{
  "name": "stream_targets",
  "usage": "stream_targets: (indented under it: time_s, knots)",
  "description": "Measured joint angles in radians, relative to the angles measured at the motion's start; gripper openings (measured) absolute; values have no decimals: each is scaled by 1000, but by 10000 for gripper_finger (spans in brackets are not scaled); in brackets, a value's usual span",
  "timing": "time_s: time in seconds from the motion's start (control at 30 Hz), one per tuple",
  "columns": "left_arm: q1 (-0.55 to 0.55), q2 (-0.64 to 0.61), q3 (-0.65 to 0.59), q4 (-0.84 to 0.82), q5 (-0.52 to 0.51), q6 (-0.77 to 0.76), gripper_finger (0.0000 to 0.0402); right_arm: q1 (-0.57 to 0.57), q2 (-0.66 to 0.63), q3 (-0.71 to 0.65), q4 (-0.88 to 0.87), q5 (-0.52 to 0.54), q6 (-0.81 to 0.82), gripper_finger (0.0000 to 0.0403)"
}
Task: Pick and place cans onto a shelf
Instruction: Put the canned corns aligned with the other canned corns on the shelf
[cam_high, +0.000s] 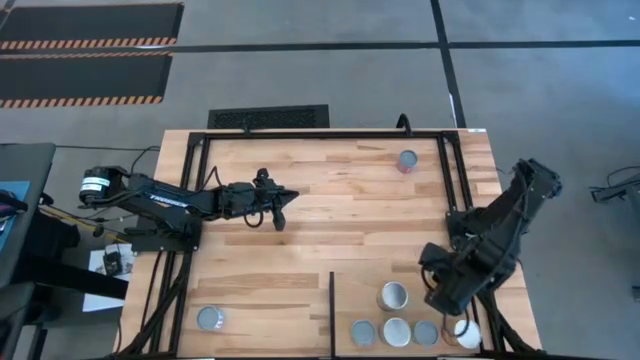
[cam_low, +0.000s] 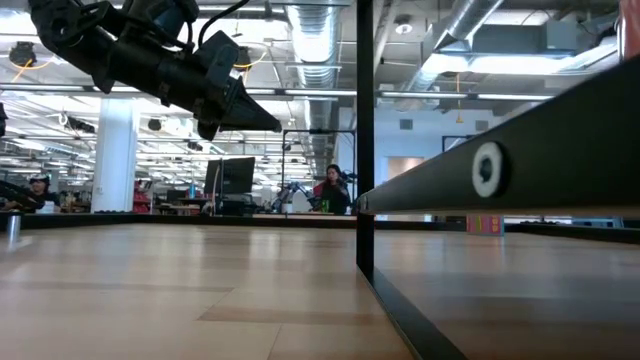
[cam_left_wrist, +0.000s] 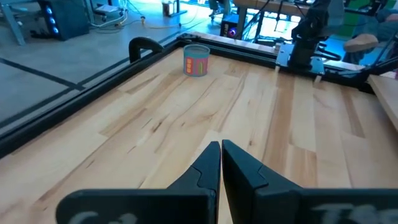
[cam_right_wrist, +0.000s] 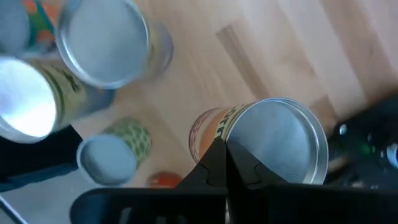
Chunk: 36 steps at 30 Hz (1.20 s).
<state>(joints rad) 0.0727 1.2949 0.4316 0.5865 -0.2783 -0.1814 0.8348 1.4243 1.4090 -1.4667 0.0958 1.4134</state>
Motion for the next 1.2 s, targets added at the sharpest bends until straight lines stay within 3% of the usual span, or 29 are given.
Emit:
stream_targets:
  time_s: [0.33, 0.87, 1.2]
  knots:
    - [0, 0, 0, 6, -1, -7, 4, 134, 38, -1, -59, -49, 264, 5]
    - [0, 0, 0, 1, -3, -4, 4, 147, 84, -83, 6, -49, 369, 7]
    - [0, 0, 0, 0, -2, -5, 4, 147, 82, -111, 57, -72, 393, 42]
